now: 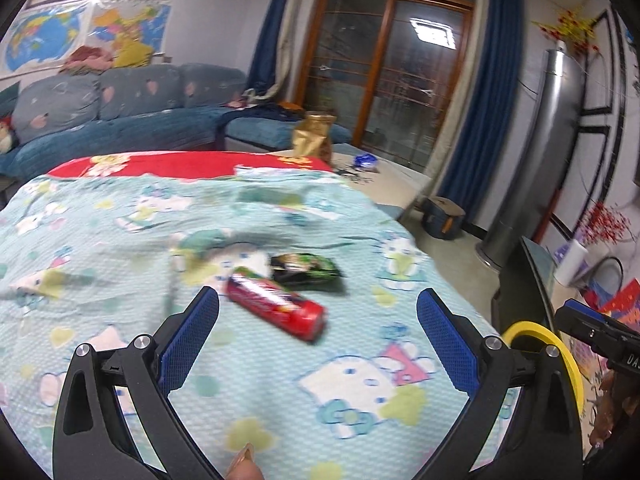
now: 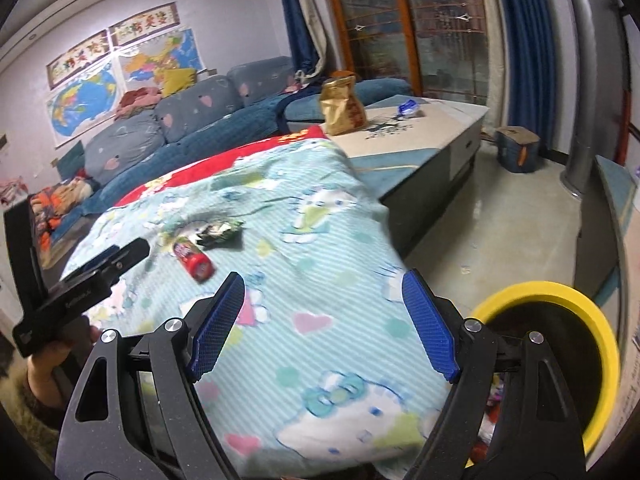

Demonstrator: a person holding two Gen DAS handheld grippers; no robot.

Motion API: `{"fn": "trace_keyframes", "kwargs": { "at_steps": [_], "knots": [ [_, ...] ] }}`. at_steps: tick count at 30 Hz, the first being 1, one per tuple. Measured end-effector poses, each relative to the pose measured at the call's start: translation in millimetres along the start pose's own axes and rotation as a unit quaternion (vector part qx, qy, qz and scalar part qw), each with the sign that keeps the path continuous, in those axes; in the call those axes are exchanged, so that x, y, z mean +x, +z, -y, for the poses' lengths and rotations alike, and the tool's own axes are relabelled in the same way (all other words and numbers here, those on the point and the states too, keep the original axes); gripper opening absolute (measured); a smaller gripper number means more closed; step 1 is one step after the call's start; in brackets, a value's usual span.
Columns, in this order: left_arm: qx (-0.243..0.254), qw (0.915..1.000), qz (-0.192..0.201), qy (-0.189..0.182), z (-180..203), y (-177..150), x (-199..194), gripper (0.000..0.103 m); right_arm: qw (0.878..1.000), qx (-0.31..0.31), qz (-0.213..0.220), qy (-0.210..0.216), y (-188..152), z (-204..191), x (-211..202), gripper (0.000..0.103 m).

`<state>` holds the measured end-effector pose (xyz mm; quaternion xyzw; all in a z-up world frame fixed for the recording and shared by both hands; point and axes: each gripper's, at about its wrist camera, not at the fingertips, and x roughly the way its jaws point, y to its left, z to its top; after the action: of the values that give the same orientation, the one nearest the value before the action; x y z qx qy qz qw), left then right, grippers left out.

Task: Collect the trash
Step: 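Move both open grippers back over the red tube and green packet, then grasp the red candy tube with the left gripper while the right grasps the green packet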

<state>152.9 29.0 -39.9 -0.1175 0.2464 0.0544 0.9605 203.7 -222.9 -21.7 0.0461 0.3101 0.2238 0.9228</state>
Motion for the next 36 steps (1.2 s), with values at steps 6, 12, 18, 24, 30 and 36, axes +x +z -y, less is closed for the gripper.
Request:
{"fn": "trace_keyframes", "kwargs": {
  "at_steps": [6,12,18,24,30,36],
  "knots": [
    [-0.030,0.9992,-0.005,0.024,-38.4,2.7,-4.1,0.096,1.000,-0.003,-0.011,0.025,16.2,-26.4,32.6,0.073],
    [-0.052,0.9977,-0.018,0.040,-66.2,1.3,-5.3,0.095,0.999,-0.005,-0.032,0.042,32.2,-52.1,72.9,0.060],
    [-0.075,0.9962,-0.036,0.026,-83.4,-2.7,2.6,0.079,0.997,-0.023,-0.058,0.046,44.2,-72.3,114.0,0.044],
    [-0.093,0.9936,-0.063,-0.007,-84.8,-8.5,17.6,0.062,0.993,-0.024,-0.097,0.061,51.8,-79.9,152.6,0.037],
    [-0.098,0.9904,-0.089,-0.039,-78.0,-12.9,35.4,0.056,0.988,-0.023,-0.130,0.080,56.0,-84.8,185.3,0.035],
    [-0.109,0.9857,-0.112,-0.063,-75.3,-14.7,54.7,0.056,0.982,-0.019,-0.161,0.100,58.4,-89.1,214.0,0.034]
  ]
}}
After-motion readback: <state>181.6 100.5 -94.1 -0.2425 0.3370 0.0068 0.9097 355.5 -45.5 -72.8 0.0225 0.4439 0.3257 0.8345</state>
